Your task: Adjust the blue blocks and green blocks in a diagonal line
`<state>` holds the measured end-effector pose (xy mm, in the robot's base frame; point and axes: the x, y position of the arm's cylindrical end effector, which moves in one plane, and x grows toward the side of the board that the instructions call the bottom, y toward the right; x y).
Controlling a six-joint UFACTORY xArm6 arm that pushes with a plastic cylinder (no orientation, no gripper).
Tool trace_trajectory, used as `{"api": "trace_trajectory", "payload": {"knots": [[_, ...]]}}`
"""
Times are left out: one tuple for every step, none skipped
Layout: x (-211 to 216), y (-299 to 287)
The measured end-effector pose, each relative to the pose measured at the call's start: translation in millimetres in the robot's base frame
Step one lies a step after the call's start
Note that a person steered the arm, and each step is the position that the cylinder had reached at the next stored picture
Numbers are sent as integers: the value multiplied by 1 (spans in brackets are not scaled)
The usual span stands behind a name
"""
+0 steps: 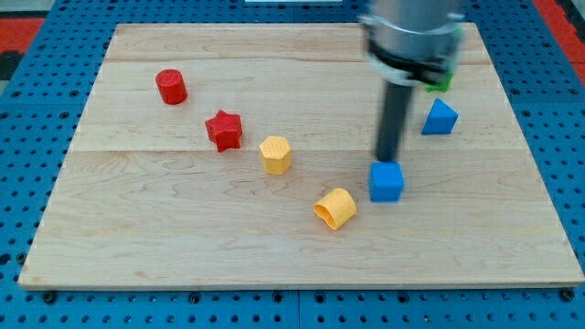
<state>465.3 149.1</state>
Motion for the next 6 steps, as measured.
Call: {"api": "trace_trajectory", "payload": {"knots": [[-8,71],[-52,65],[-73,46],[-72,65],[-97,67],[-103,19]]}}
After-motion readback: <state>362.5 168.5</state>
